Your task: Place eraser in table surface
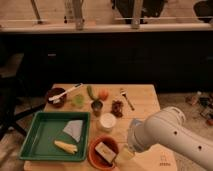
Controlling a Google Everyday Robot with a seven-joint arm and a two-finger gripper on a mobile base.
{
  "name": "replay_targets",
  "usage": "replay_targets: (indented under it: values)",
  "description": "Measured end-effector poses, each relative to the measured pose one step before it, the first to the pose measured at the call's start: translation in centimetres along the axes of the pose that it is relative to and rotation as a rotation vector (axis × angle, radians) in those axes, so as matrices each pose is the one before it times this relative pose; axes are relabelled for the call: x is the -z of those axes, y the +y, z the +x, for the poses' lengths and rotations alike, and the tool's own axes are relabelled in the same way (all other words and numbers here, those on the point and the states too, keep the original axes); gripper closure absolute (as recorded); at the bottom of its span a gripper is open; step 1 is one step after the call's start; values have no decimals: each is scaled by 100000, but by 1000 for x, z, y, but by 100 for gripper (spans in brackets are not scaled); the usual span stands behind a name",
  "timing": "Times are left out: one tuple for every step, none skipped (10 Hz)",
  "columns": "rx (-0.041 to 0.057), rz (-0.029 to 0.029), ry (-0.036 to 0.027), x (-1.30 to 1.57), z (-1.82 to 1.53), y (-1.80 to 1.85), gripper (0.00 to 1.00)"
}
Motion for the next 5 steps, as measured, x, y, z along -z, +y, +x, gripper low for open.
replay_targets:
  values:
    - [101,-57,-121,-33,-32,44,20]
    - [255,-107,-8,-33,-102,29,20]
    - [-169,85,9,33,83,-20,20]
    - [61,-34,-11,-11,-16,4,20]
    - [-30,-68,-113,-41,-14,-5,20]
